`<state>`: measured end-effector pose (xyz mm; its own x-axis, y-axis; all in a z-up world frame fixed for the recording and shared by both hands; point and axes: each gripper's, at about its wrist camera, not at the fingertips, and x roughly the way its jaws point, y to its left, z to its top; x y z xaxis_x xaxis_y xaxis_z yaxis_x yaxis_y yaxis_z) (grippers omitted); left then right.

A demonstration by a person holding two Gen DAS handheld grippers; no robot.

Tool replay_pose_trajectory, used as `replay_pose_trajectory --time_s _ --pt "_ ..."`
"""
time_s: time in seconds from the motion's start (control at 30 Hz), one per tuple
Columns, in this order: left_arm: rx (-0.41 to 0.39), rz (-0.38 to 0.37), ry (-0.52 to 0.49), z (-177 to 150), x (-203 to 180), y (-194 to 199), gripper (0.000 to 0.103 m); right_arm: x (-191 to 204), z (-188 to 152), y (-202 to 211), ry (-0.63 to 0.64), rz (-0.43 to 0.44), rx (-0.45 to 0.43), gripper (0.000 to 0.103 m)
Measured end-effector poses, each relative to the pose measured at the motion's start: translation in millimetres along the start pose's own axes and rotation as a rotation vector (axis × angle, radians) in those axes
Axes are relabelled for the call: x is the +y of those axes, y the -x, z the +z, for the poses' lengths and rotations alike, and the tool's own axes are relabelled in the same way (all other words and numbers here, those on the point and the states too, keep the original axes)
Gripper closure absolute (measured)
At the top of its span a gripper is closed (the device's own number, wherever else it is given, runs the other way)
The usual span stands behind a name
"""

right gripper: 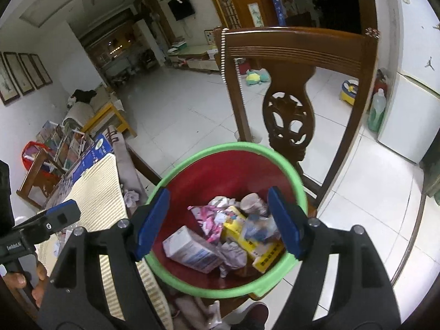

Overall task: Collect trash
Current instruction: 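Move both open tools back over the trash on the table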

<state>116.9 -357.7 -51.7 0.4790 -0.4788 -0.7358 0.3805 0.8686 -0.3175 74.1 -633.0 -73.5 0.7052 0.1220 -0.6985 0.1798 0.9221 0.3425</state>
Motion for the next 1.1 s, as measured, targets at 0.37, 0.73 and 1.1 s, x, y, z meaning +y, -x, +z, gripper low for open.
replay_pose_trajectory --time_s 0.37,0.73,1.1 --pt "-0.047 0.17 0.141 -42.7 122.0 69.6 0.022 98.4 -33.0 -8.7 0.098 0.081 0.038 0.029" --pt "0.005 0.432 0.363 -114.8 299.0 140.9 0.026 237.7 -93.0 -48.3 0.215 0.205 0.169 0.029" --pt "0.155 0.362 0.282 -99.9 364.2 80.7 0.035 335.7 -120.8 -63.4 0.353 0.241 0.22 0.029"
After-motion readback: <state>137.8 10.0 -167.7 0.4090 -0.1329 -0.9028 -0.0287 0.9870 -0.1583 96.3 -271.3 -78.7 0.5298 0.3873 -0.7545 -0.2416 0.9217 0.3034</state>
